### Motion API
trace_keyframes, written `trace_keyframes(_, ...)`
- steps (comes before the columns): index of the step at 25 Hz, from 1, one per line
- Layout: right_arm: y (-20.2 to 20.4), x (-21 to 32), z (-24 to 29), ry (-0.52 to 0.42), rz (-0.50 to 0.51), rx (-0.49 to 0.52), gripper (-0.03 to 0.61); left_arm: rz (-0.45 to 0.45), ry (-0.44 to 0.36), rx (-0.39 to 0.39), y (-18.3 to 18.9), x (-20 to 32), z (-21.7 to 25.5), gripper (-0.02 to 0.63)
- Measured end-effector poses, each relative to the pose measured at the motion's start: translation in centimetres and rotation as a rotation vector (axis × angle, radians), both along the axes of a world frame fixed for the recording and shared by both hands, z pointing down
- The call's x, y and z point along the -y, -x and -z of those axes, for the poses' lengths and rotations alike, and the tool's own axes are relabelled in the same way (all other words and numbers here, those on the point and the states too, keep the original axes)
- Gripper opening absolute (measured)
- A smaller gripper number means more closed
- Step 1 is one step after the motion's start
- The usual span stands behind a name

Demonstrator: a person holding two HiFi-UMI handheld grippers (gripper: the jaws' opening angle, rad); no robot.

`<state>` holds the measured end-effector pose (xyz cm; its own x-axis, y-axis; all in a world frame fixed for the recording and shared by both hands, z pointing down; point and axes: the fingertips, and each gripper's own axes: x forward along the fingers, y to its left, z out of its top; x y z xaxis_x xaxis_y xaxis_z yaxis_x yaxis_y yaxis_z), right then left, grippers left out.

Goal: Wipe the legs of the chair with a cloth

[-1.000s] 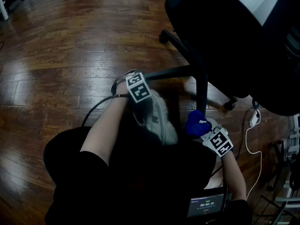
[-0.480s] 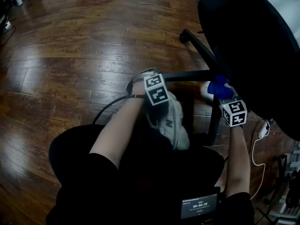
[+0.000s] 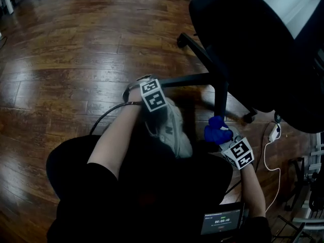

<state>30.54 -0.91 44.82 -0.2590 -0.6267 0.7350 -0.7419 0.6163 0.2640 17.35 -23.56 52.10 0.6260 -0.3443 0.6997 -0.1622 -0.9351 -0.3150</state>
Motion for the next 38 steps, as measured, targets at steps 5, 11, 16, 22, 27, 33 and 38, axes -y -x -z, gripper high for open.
trace_keyframes(5, -1.9, -4.0, 0.1, 0.061, -0.129, -0.019, 0.078, 0.005, -0.001, 0.0, 0.1, 0.1, 0.0, 0.149)
trace_keyframes(11, -2.3, 0.3, 0.5, -0.06, -0.185, -0.028, 0.08, 0.01, -0.004, 0.002, 0.0, 0.1, 0.0, 0.149)
trace_keyframes(16, -4.4, 8.5, 2.7, -0.193, -0.291, 0.013, 0.078, 0.006, -0.012, -0.006, -0.1, 0.2, 0.1, 0.149)
trace_keyframes(22, -7.4, 15.3, 5.0, -0.241, -0.416, 0.13, 0.08, -0.003, -0.014, -0.007, -0.2, 0.1, 0.2, 0.149)
trace_keyframes(27, -6.9, 12.5, 4.8, -0.225, -0.431, 0.146, 0.08, 0.001, -0.006, -0.005, -0.2, 0.1, 0.2, 0.149)
trace_keyframes(33, -3.5, 1.5, 1.4, -0.039, -0.351, 0.127, 0.08, -0.008, -0.008, 0.003, 0.1, 0.0, 0.0, 0.149)
trace_keyframes(38, -3.8, -1.8, 0.5, 0.104, -0.359, 0.119, 0.078, 0.008, 0.001, -0.004, 0.0, 0.1, 0.1, 0.149)
